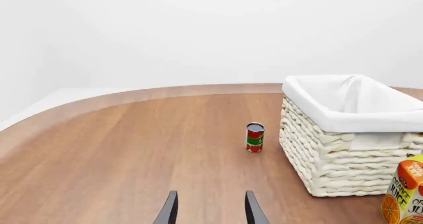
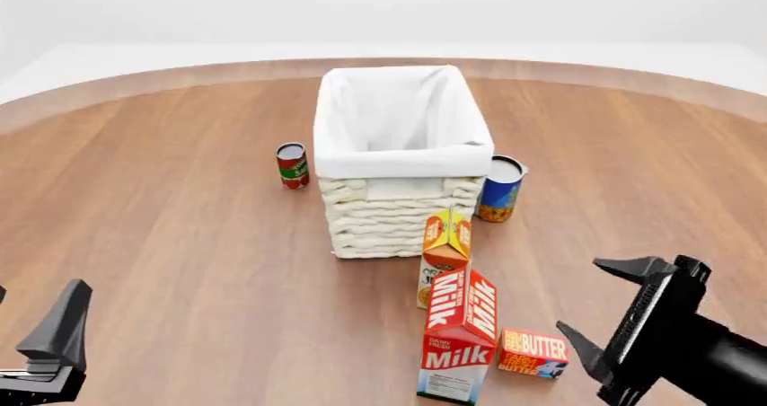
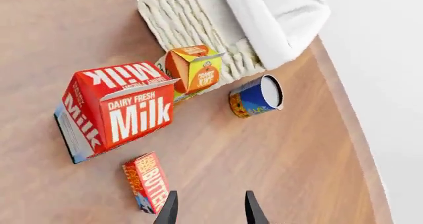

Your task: Pick up the butter and put it in the basket.

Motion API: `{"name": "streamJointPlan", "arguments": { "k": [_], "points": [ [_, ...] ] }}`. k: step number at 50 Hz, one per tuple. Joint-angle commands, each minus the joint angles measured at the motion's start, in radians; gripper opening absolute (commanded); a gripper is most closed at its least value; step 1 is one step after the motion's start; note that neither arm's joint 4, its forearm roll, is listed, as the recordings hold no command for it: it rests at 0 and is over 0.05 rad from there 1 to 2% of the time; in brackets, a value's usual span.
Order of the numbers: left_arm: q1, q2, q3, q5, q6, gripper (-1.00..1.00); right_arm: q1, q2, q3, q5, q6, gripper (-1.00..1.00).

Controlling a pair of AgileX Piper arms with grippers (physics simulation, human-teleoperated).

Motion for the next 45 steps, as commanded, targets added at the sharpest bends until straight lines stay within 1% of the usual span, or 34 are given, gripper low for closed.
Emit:
{"name": "streamJointPlan", "arguments": {
  "k": [1, 2, 3, 4, 6, 7, 9, 11, 13, 14, 16, 17, 19, 20, 21, 22, 24, 27, 29, 32, 33, 34, 35, 37, 39, 42, 43, 45],
  "points": [
    [0.0, 0.0, 0.0, 0.0, 0.0, 1.0, 0.038, 0.081, -0.049, 0.212, -0.255, 1.0],
    [0.0, 0.0, 0.0, 0.0, 0.0, 1.0, 0.047, 0.077, -0.057, 0.253, -0.278, 1.0],
    [0.0, 0.0, 0.0, 0.0, 0.0, 1.0, 0.047, 0.076, -0.058, 0.254, -0.278, 1.0],
    [0.0, 0.0, 0.0, 0.0, 0.0, 1.0, 0.014, 0.1, -0.063, 0.267, -0.341, 1.0],
    [0.0, 0.0, 0.0, 0.0, 0.0, 1.0, 0.001, 0.133, -0.09, 0.266, -0.356, 1.0],
    [0.0, 0.0, 0.0, 0.0, 0.0, 1.0, 0.003, 0.145, -0.102, 0.276, -0.366, 1.0],
    [0.0, 0.0, 0.0, 0.0, 0.0, 1.0, 0.022, 0.156, -0.136, 0.317, -0.367, 1.0],
    [0.0, 0.0, 0.0, 0.0, 0.0, 1.0, 0.07, 0.163, -0.181, 0.369, -0.332, 1.0],
    [0.0, 0.0, 0.0, 0.0, 0.0, 1.0, 0.104, 0.176, -0.215, 0.408, -0.314, 1.0],
    [0.0, 0.0, 0.0, 0.0, 0.0, 1.0, 0.133, 0.182, -0.236, 0.433, -0.29, 1.0],
    [0.0, 0.0, 0.0, 0.0, 0.0, 1.0, 0.183, 0.183, -0.252, 0.464, -0.271, 1.0],
    [0.0, 0.0, 0.0, 0.0, 0.0, 1.0, 0.226, 0.198, -0.278, 0.495, -0.222, 1.0],
    [0.0, 0.0, 0.0, 0.0, 0.0, 1.0, 0.262, 0.206, -0.287, 0.519, -0.199, 1.0],
    [0.0, 0.0, 0.0, 0.0, 0.0, 1.0, 0.284, 0.219, -0.299, 0.536, -0.171, 1.0],
    [0.0, 0.0, 0.0, 0.0, 0.0, 1.0, 0.296, 0.22, -0.298, 0.539, -0.172, 1.0],
    [0.0, 0.0, 0.0, 0.0, 0.0, 1.0, 0.236, 0.266, -0.304, 0.498, -0.203, 1.0],
    [0.0, 0.0, 0.0, 0.0, 0.0, 1.0, 0.185, 0.315, -0.296, 0.457, -0.242, 1.0],
    [0.0, 0.0, 0.0, 0.0, 0.0, 1.0, 0.206, 0.375, -0.299, 0.462, -0.191, 1.0],
    [0.0, 0.0, 0.0, 0.0, 0.0, 1.0, 0.199, 0.392, -0.296, 0.437, -0.199, 1.0],
    [0.0, 0.0, 0.0, 0.0, 0.0, 1.0, 0.14, 0.457, -0.274, 0.386, -0.246, 1.0],
    [0.0, 0.0, 0.0, 0.0, 0.0, 1.0, 0.114, 0.479, -0.263, 0.363, -0.275, 1.0],
    [0.0, 0.0, 0.0, 0.0, 0.0, 1.0, 0.113, 0.491, -0.262, 0.356, -0.272, 1.0],
    [0.0, 0.0, 0.0, 0.0, 0.0, 1.0, 0.124, 0.496, -0.267, 0.356, -0.257, 1.0],
    [0.0, 0.0, 0.0, 0.0, 0.0, 1.0, 0.118, 0.516, -0.262, 0.336, -0.265, 1.0],
    [0.0, 0.0, 0.0, 0.0, 0.0, 1.0, 0.129, 0.54, -0.261, 0.324, -0.253, 1.0],
    [0.0, 0.0, 0.0, 0.0, 0.0, 1.0, 0.11, 0.578, -0.258, 0.297, -0.269, 1.0],
    [0.0, 0.0, 0.0, 0.0, 0.0, 1.0, 0.092, 0.598, -0.254, 0.279, -0.285, 1.0],
    [0.0, 0.0, 0.0, 0.0, 0.0, 1.0, 0.085, 0.619, -0.25, 0.267, -0.287, 1.0]
  ]
}}
